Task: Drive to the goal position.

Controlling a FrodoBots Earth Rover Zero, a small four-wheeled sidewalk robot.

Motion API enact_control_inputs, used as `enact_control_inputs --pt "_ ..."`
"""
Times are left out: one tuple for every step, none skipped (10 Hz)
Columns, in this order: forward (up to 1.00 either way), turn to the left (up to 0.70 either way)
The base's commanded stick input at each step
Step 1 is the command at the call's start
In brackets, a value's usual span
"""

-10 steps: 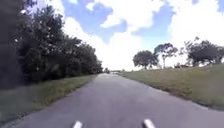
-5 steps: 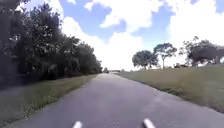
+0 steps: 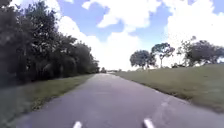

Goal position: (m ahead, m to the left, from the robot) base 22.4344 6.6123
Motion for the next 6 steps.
enact_control_inputs --pt "0.7 0.0" --pt "0.7 0.0" --pt "0.7 0.0" --pt "0.7 0.0" --pt "0.7 0.0" --pt "0.7 0.0"
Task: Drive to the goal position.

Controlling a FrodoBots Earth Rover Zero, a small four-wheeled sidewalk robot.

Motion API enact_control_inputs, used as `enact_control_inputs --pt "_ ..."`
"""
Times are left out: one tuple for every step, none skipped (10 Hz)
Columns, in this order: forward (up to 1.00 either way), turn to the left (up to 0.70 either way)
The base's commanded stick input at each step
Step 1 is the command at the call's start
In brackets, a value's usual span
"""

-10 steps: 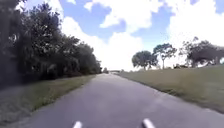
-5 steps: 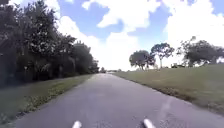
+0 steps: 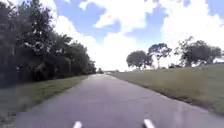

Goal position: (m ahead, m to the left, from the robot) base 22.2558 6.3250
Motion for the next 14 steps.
enact_control_inputs --pt "0.7 0.0" --pt "0.7 0.0" --pt "0.7 0.28" --pt "0.7 0.35" --pt "0.7 0.35" --pt "0.7 0.35" --pt "0.7 0.23" --pt "0.7 0.1" --pt "0.7 0.01" --pt "0.7 0.0" --pt "0.7 0.0" --pt "0.7 0.0" --pt "0.7 0.0" --pt "0.7 0.0"
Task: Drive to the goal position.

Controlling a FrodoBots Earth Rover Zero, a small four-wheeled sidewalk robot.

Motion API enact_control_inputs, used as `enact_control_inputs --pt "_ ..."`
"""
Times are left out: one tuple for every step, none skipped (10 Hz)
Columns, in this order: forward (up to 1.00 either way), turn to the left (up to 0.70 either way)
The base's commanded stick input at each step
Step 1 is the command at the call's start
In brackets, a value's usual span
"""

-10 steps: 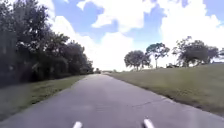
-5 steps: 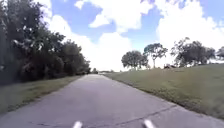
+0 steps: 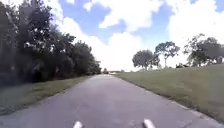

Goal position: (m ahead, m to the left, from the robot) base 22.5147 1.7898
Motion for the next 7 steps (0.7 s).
enact_control_inputs --pt "0.7 0.0" --pt "0.7 0.0" --pt "0.7 0.0" --pt "0.7 0.0" --pt "0.7 0.0" --pt "0.7 0.0" --pt "0.7 0.0"
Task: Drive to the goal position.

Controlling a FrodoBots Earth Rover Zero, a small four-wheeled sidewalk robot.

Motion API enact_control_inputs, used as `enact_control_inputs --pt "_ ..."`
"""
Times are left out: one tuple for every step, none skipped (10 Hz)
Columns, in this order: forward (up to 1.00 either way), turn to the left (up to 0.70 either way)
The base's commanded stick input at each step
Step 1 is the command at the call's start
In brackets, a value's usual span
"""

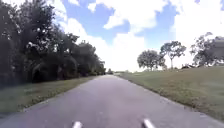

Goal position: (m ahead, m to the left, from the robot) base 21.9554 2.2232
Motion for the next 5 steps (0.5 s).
enact_control_inputs --pt "0.7 0.0" --pt "0.7 0.0" --pt "0.7 0.0" --pt "0.7 0.0" --pt "0.7 0.0"
